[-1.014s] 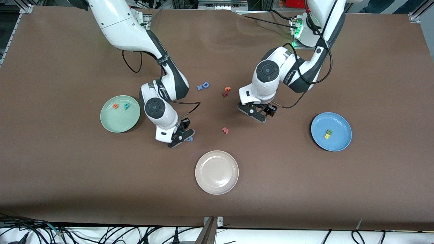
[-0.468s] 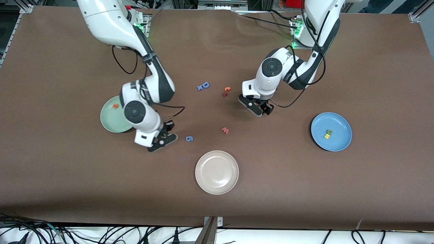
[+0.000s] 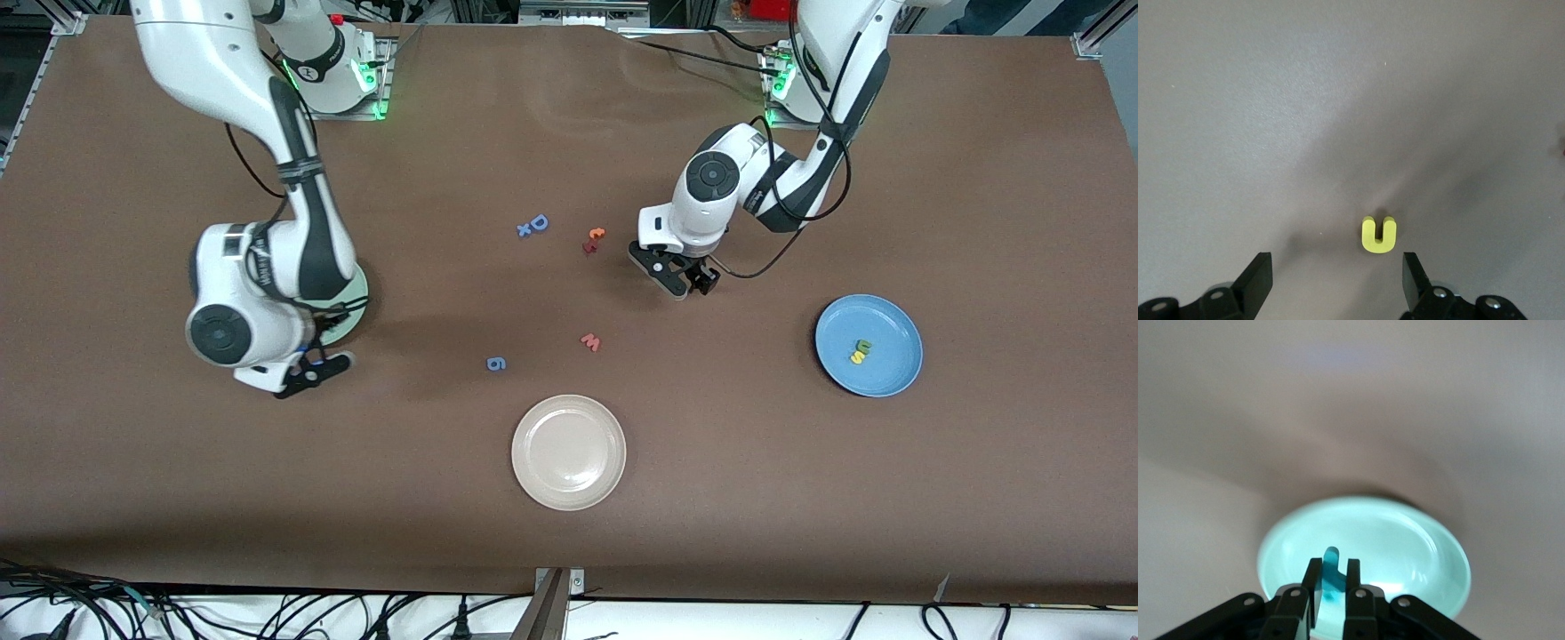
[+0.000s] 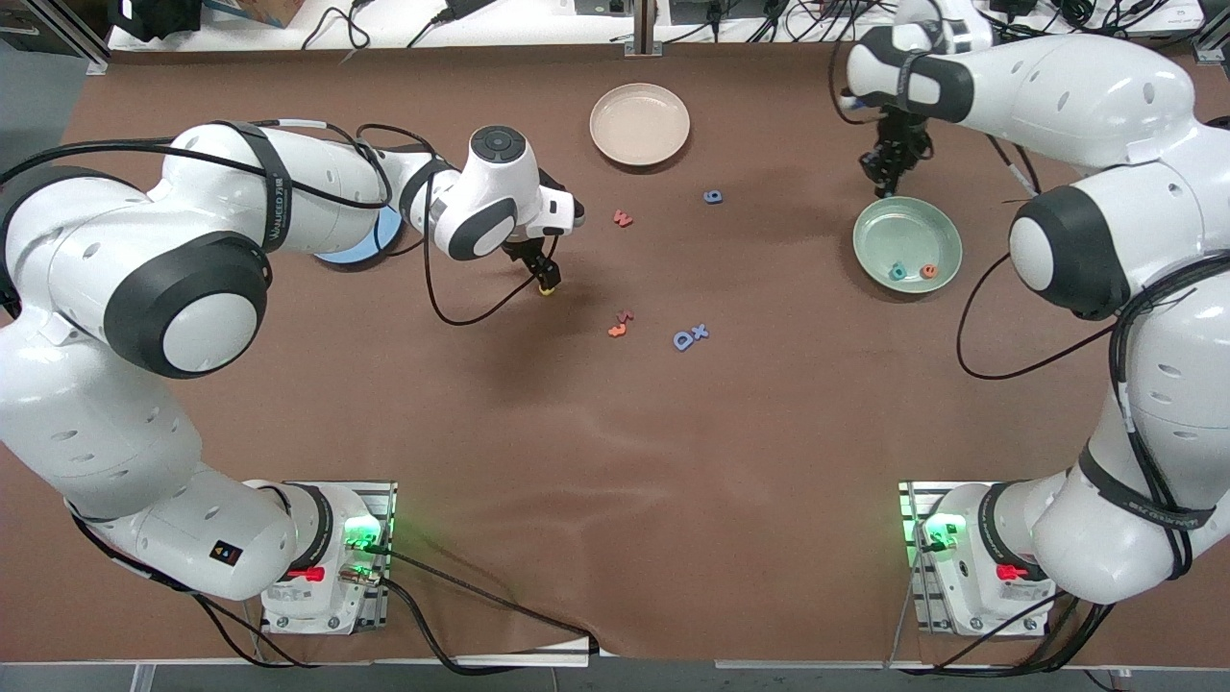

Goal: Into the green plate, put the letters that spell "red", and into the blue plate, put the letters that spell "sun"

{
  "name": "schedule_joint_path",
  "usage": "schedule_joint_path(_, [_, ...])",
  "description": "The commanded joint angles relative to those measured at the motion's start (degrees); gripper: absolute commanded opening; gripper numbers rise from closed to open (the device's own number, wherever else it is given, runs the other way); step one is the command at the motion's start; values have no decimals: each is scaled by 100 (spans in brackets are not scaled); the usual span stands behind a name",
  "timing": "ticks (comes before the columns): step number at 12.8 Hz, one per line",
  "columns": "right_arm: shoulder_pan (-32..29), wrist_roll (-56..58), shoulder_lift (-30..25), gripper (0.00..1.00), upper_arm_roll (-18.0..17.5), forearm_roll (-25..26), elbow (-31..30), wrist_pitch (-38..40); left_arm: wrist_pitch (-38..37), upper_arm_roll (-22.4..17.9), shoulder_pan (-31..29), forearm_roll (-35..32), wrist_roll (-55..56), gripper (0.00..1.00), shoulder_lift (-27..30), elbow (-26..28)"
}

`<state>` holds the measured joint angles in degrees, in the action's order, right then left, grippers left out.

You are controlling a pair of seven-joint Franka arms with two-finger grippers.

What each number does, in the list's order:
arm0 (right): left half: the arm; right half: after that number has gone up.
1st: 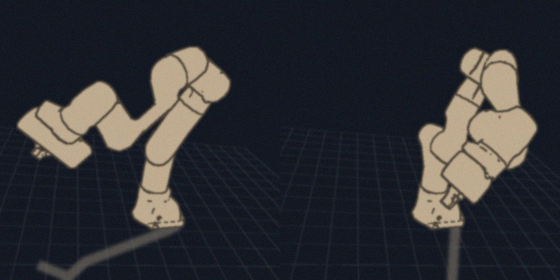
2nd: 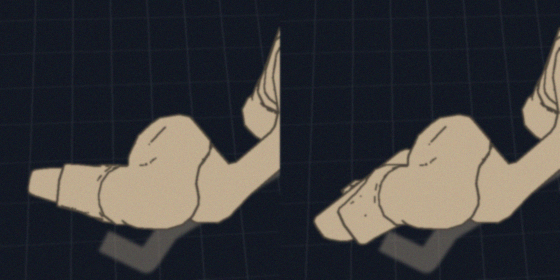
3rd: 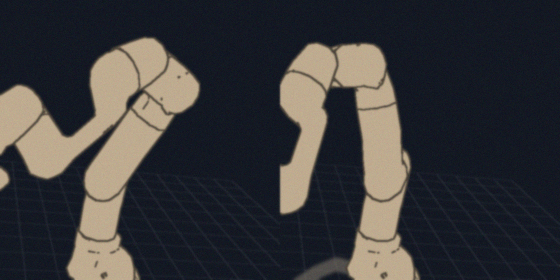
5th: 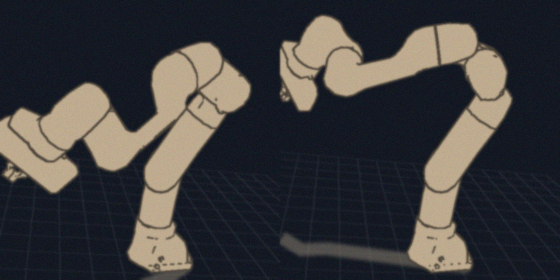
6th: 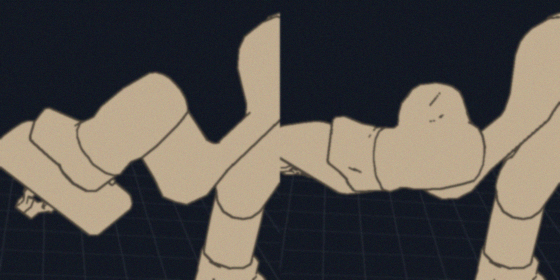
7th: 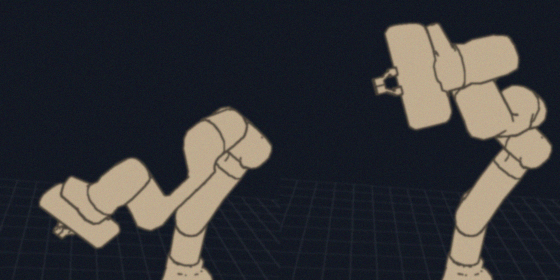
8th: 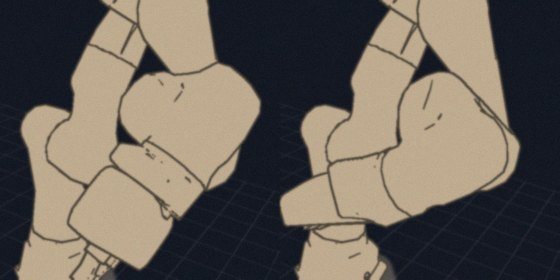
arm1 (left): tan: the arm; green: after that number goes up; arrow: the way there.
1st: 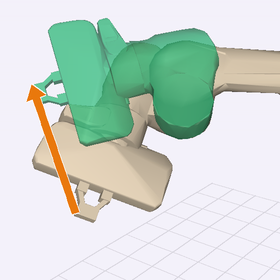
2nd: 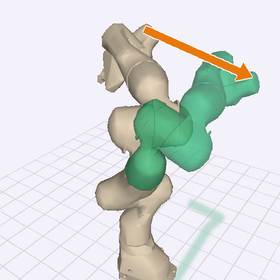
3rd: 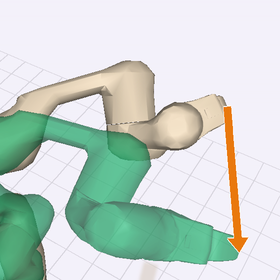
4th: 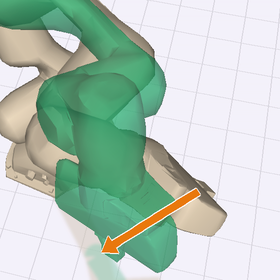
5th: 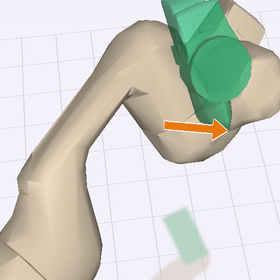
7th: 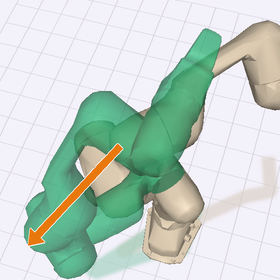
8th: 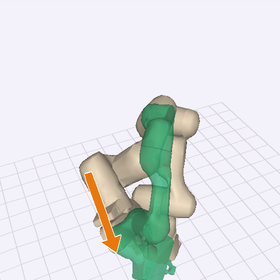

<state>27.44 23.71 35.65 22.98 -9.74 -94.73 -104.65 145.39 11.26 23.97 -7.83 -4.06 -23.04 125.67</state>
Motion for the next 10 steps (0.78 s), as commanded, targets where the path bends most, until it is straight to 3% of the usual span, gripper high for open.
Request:
schedule_joint_path(1, [-380,266,230,0,-31,-72,-107,165,95,61,-59,-104,-24,87,-7,125])
schedule_joint_path(6, [-609,230,486,0,-66,-316,-178,138,367,61,11,-78,89,86,-226,107])
schedule_joint_path(7, [-600,222,495,26,-66,-335,-178,164,385,61,20,-78,125,86,-253,107])
schedule_joint_path(8, [-600,213,495,65,-66,-335,-169,173,394,61,37,-78,142,86,-262,98])
schedule_joint_path(10, [-556,108,460,79,-66,-335,-108,217,394,61,125,-87,326,85,-315,72])
